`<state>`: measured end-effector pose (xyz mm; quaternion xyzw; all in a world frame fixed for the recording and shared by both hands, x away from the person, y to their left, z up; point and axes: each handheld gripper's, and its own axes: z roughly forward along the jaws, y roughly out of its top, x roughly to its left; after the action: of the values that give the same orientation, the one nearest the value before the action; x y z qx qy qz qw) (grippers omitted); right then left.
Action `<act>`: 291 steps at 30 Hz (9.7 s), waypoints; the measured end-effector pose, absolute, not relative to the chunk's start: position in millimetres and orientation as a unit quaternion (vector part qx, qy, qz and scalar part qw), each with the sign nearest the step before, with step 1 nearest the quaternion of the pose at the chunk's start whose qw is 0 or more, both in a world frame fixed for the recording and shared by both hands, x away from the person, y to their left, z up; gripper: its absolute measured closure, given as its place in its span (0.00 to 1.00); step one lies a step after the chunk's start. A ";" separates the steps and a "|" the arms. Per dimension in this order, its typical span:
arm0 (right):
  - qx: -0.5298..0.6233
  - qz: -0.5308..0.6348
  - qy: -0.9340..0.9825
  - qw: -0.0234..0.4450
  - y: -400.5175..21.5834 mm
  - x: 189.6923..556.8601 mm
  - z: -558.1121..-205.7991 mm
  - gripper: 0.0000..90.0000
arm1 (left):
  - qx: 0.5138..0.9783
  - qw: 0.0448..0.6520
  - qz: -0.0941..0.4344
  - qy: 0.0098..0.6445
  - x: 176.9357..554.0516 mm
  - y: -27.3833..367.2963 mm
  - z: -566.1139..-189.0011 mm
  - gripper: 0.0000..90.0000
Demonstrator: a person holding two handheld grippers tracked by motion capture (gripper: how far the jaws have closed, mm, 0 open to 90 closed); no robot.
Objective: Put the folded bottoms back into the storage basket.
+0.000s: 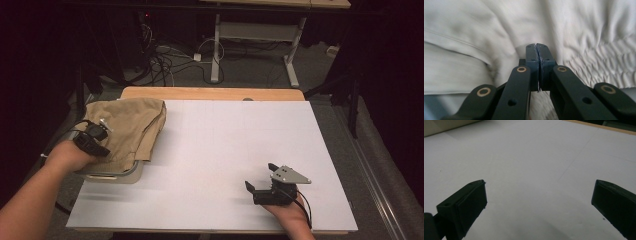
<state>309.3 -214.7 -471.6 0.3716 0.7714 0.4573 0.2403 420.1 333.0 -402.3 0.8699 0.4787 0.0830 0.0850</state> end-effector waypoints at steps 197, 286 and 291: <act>0.353 0.485 0.769 0.220 -209.6 302.4 -472.5 0.04 | 0.874 0.153 0.026 0.461 440.2 261.5 -425.1 0.97; 0.360 0.493 0.756 0.236 -211.2 314.2 -467.0 0.04 | 0.869 0.051 0.013 0.493 398.7 226.3 -328.0 0.00; 0.363 0.493 0.754 0.238 -214.0 312.8 -466.6 0.04 | 0.882 0.057 0.011 0.468 402.3 194.6 -326.7 0.00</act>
<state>312.8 -214.0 -466.6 0.3629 0.7537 0.4934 0.2381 402.3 194.6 -326.7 0.8819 0.4677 0.0107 0.0574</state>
